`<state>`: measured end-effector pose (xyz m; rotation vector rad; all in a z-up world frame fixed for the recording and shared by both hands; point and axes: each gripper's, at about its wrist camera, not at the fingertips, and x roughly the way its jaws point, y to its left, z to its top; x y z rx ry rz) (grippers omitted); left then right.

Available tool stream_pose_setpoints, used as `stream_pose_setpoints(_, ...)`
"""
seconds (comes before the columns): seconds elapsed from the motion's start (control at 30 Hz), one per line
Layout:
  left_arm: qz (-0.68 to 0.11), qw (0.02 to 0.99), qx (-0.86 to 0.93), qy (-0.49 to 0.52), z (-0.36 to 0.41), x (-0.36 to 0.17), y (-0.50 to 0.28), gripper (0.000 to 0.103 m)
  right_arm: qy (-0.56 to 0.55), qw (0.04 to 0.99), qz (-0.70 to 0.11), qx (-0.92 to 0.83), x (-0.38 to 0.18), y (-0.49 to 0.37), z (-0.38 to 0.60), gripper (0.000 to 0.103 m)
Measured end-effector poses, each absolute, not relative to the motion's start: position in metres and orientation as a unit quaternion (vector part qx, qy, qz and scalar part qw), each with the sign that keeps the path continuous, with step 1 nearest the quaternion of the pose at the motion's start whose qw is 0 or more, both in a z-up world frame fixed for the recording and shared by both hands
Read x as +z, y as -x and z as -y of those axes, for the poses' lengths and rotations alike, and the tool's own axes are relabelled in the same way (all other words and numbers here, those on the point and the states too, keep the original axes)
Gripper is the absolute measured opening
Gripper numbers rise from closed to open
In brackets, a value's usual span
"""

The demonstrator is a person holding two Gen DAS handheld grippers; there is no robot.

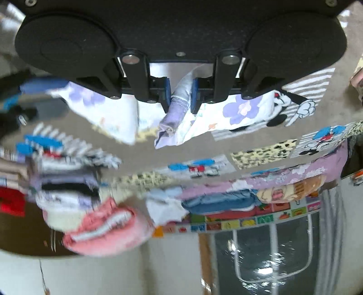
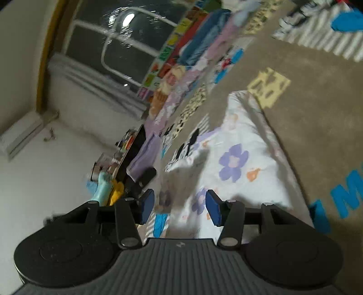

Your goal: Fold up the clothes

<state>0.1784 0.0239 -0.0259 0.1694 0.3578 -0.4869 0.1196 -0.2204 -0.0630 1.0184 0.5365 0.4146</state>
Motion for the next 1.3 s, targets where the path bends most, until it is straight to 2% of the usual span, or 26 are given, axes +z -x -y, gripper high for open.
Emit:
stream_pose_setpoints(0.03, -0.181, 0.948, -0.243, -0.094, -0.020, -0.029, -0.179, 0.037, -0.483, 0.816, -0.254, 0.192, -0.065, -0.124, 0.220, 0.053)
stream_pose_setpoints(0.07, -0.183, 0.946, -0.249, -0.098, -0.019, -0.031, -0.179, 0.061, -0.486, 0.813, -0.257, 0.190, -0.067, -0.129, 0.218, 0.053)
stream_pose_setpoints(0.1, -0.179, 0.944, -0.261, -0.087, -0.022, -0.030, -0.177, 0.064, -0.489, 0.811, -0.260, 0.188, -0.069, -0.133, 0.217, 0.054)
stream_pose_setpoints(0.37, -0.172, 0.953, -0.248, 0.000, -0.076, -0.015, -0.165, 0.068, -0.488, 0.809, -0.275, 0.179, -0.065, -0.149, 0.193, 0.057)
stream_pose_setpoints(0.47, -0.192, 0.955, -0.210, 0.083, -0.114, -0.017, -0.157, 0.077, -0.479, 0.811, -0.287, 0.174, -0.062, -0.153, 0.180, 0.057)
stream_pose_setpoints(0.57, -0.211, 0.945, -0.179, 0.175, -0.152, -0.023, -0.144, 0.079, -0.485, 0.803, -0.307, 0.160, -0.066, -0.160, 0.164, 0.057)
stream_pose_setpoints(0.63, -0.209, 0.942, -0.169, 0.202, -0.168, -0.023, -0.128, 0.079, -0.501, 0.791, -0.318, 0.145, -0.071, -0.166, 0.152, 0.057)
stream_pose_setpoints(0.9, -0.204, 0.946, -0.162, 0.191, -0.182, -0.021, -0.070, 0.080, -0.593, 0.735, -0.319, 0.077, -0.101, -0.189, 0.112, 0.058)
stream_pose_setpoints(1.13, -0.226, 0.944, -0.181, 0.158, -0.181, -0.040, -0.067, 0.080, -0.634, 0.715, -0.290, 0.059, -0.112, -0.208, 0.099, 0.058)
stream_pose_setpoints(1.23, -0.243, 0.935, -0.201, 0.166, -0.181, -0.044, -0.073, 0.080, -0.641, 0.715, -0.275, 0.041, -0.114, -0.209, 0.096, 0.049)
stream_pose_setpoints(1.3, -0.252, 0.929, -0.217, 0.161, -0.178, -0.045, -0.074, 0.080, -0.637, 0.721, -0.269, 0.031, -0.114, -0.210, 0.095, 0.033)
